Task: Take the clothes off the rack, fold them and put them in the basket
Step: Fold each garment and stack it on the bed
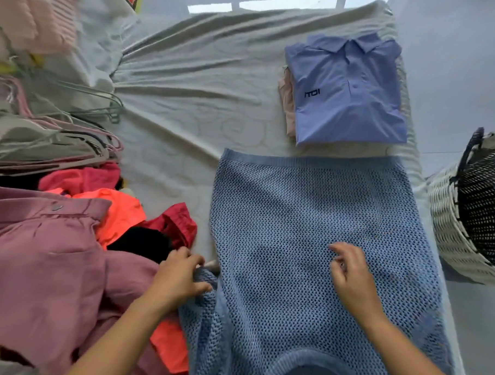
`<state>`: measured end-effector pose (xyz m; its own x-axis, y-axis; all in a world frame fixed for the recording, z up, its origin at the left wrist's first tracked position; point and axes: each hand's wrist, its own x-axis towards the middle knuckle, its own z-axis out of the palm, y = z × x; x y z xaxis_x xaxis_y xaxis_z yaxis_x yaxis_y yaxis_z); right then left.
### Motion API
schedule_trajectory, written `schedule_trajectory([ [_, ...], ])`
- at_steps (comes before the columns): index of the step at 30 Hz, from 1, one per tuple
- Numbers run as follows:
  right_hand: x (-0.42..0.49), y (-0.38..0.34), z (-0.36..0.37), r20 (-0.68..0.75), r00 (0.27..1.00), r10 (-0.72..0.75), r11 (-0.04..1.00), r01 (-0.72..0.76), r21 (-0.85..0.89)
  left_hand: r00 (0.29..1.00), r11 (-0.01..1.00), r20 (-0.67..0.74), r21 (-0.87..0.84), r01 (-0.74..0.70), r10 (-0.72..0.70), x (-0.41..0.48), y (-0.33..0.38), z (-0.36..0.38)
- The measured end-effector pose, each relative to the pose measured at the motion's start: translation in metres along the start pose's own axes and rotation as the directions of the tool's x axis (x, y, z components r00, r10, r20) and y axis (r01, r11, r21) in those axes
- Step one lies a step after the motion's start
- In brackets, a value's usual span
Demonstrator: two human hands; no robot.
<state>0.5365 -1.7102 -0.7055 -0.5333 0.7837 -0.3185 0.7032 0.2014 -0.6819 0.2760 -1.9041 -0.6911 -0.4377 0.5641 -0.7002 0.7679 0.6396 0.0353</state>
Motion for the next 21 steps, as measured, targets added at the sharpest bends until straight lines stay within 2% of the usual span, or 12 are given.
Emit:
schedule_trajectory([
  [2,-0.026,-0.018,0.019,0.176,0.984,0.036,0.995,-0.052,0.090,0.997,0.984,-0.081,0.175,0.017,-0.002,-0.012,0.002,0.004],
  [4,-0.046,-0.026,0.043,0.375,0.922,0.097,0.981,-0.153,0.123,0.998,0.982,-0.064,0.188,-0.012,0.025,-0.024,-0.001,0.005],
  [5,-0.053,-0.026,0.055,0.456,0.882,0.115,0.975,-0.188,0.117,0.995,0.996,-0.084,0.070,-0.052,0.057,-0.030,-0.005,0.004],
  [6,-0.059,-0.028,0.063,0.512,0.849,0.132,0.975,-0.205,0.088,0.990,0.981,-0.122,-0.169,-0.095,0.075,-0.035,-0.012,0.003],
  [8,-0.066,-0.033,0.070,0.533,0.833,0.152,0.978,-0.205,0.041,0.990,0.727,-0.139,-0.678,-0.111,0.021,-0.054,-0.025,-0.010],
  [9,-0.068,-0.037,0.071,0.507,0.848,0.157,0.976,-0.212,0.053,0.990,0.591,-0.142,-0.800,-0.108,-0.013,-0.064,-0.031,-0.015],
  [11,-0.074,-0.050,0.066,0.458,0.879,0.136,0.956,-0.238,0.172,0.987,0.434,-0.153,-0.893,-0.116,-0.051,-0.085,-0.041,-0.022],
  [14,-0.082,-0.075,0.059,0.500,0.858,0.122,0.855,-0.347,0.386,0.993,0.328,-0.120,-0.939,-0.107,-0.018,-0.113,-0.027,-0.025],
  [16,-0.088,-0.086,0.057,0.548,0.826,0.133,0.742,-0.449,0.498,0.985,0.317,-0.161,-0.932,-0.174,0.068,-0.124,0.003,-0.026],
  [18,-0.088,-0.088,0.050,0.588,0.788,0.181,0.524,-0.584,0.620,0.944,0.383,-0.206,-0.875,-0.295,0.257,-0.128,0.046,-0.026],
  [19,-0.086,-0.083,0.046,0.627,0.755,0.191,0.363,-0.648,0.670,0.910,0.404,-0.164,-0.856,-0.324,0.381,-0.127,0.068,-0.026],
  [21,-0.084,-0.071,0.032,0.678,0.702,0.218,0.098,-0.707,0.701,0.830,0.487,0.050,-0.829,-0.276,0.555,-0.116,0.101,-0.021],
])
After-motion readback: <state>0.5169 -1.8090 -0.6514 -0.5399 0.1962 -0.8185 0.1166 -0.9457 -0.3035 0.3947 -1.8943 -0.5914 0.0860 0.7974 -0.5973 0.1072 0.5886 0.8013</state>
